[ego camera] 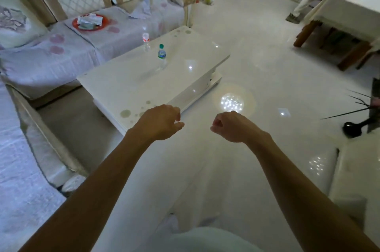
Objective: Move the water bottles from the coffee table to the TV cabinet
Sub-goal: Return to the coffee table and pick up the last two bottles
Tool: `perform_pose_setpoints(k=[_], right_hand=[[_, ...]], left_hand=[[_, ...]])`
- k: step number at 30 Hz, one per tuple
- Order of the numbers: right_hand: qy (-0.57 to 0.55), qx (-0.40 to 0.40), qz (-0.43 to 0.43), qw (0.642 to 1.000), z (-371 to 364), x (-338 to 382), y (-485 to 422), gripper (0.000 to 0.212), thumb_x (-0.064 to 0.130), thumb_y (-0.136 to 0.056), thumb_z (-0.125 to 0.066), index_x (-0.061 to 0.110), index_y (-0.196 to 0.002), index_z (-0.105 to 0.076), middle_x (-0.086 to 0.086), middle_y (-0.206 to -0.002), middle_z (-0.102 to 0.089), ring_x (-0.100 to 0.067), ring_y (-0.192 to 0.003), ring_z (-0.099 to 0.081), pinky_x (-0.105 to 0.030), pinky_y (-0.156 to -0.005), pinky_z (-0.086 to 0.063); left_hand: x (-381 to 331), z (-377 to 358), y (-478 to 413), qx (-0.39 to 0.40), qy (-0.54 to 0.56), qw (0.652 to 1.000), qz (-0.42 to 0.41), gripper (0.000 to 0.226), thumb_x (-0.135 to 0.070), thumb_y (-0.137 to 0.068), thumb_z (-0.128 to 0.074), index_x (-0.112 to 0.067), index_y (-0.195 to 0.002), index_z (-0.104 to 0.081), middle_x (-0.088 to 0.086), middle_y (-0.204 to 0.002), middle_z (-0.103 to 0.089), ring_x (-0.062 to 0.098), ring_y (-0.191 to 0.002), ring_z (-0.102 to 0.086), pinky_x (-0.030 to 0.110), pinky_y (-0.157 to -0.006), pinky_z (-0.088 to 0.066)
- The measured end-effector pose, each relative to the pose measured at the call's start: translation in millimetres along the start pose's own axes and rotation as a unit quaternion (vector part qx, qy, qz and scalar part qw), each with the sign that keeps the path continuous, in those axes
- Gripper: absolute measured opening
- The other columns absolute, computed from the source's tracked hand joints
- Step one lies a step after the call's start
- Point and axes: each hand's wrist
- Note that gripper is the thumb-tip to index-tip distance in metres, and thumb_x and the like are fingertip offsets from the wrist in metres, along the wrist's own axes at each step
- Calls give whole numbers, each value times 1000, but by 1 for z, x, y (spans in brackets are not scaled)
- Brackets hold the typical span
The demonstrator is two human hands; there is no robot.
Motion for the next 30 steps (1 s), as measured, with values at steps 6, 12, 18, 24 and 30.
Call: perform_pose_setpoints(k=[6, 12, 18, 24, 30], right_hand=[[-4, 15, -20, 1000, 9, -29, -48, 31, 33, -98, -54, 6, -102, -69, -7, -92, -70, -19, -76, -63, -28, -67, -49], [-26, 17, -25, 999, 29, -70, -104, 32, 32, -98, -53, 5, -102, -68, -8, -92, -71, -19, -78, -66, -31, -74, -53], [-25, 12, -28, 999, 72, -134, -176, 35, 34, -98, -53, 5, -113, -67, -10, -102, -70, -21, -86, -65, -33, -80, -54], [-42, 16, -39, 998, 118, -206, -244, 34, 34, -98, -54, 4, -104, -68, -10, -100, -72, -23, -82, -67, -35, -77, -55], [-57, 26, -47, 997, 151, -262, -297, 34, 34, -98, -54, 4, -103, -68, -11, -95, -72, -23, -82, -69, -31, -79, -54]], left_hand=[[0, 1, -60, 34, -4, 999, -19, 37, -46, -93, -51, -20, -118, -59, 2, -122, -62, 19, -103, -60, 32, -87, -46], [-20, 9, -137, 55, -21, 997, -41, 39, -44, -94, -49, -18, -122, -57, 3, -124, -61, 20, -106, -59, 31, -89, -44], [-46, 27, -240, 60, -39, 997, -38, 37, -46, -94, -50, -20, -118, -58, 4, -120, -61, 20, -102, -58, 32, -87, -46], [-81, 42, -344, 70, -37, 996, -44, 37, -45, -93, -51, -19, -118, -58, 3, -118, -62, 14, -94, -55, 25, -79, -41], [-116, 46, -422, 85, -30, 995, -50, 37, -46, -94, -50, -18, -118, -58, 4, -118, -62, 19, -99, -59, 30, -88, -47]])
Point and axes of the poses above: each hand's wrist, its own y-axis away from the middle knuckle, its own z-axis out of the back of the hand, x = y × z
